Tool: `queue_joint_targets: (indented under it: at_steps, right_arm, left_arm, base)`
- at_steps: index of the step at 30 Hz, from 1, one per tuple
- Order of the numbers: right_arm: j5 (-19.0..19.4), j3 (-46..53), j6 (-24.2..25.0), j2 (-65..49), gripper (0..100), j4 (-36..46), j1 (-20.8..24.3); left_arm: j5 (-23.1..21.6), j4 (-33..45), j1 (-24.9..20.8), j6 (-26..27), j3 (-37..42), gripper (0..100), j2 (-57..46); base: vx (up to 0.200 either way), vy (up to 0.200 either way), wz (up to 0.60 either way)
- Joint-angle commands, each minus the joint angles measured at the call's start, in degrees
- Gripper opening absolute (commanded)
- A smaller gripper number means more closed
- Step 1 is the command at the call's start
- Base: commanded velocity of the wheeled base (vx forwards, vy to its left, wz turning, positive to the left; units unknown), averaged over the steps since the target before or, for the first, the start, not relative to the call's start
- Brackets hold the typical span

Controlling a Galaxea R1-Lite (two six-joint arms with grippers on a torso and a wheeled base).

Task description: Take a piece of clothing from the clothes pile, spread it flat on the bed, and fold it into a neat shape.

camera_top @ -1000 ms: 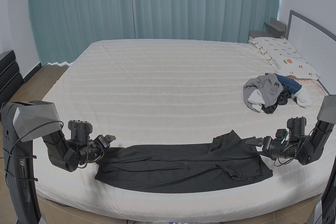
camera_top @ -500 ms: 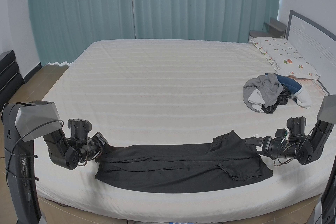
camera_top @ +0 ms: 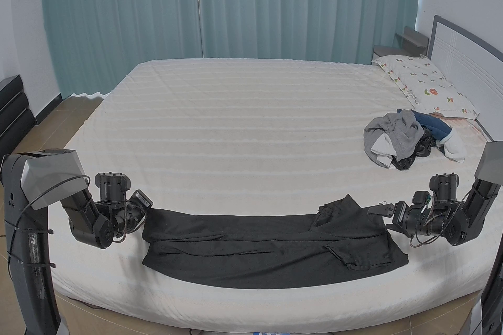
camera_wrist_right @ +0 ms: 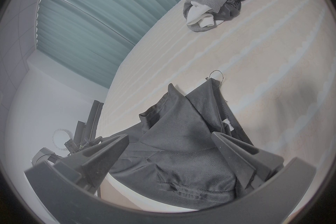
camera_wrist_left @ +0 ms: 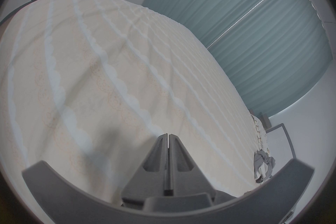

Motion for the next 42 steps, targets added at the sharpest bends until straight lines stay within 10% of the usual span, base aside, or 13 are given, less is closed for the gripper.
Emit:
queue_joint_targets:
  at_steps: [1,7,8,33,34,42]
  right_arm:
    - [0.0,-0.4,0.0,-0.3,100,0.0,0.1]
    - [-2.4,-2.8,-0.1,0.3,100,0.1,2.2]
    - [-3.4,-3.7,0.0,0.5,100,0.2,3.0]
    - [-9.5,-20.5,-5.5,12.7,100,10.0,6.0]
    - [-9.4,-20.1,-6.0,12.5,0,10.1,5.9]
    - [-8.4,-17.1,-6.9,10.3,0,10.6,4.8]
  left_arm:
    - [0.1,0.0,0.1,-0.1,-0.1,0,0.4]
    - [0.2,0.0,0.2,-1.8,-0.6,0,0.5]
    - [0.2,0.0,0.2,-1.8,-0.6,100,0.6]
    - [0.0,0.0,0.0,-2.0,-0.1,100,0.7]
    - [0.0,-0.1,0.1,-2.0,-0.1,100,0.7]
    - [0.0,-0.1,0.1,-2.0,-0.1,100,0.7]
  base:
    - [0.000,0.000,0.00]
    - [0.000,0.000,0.00]
    - [0.000,0.000,0.00]
    - [0.000,0.000,0.00]
    - [0.000,0.000,0.00]
    - [0.000,0.000,0.00]
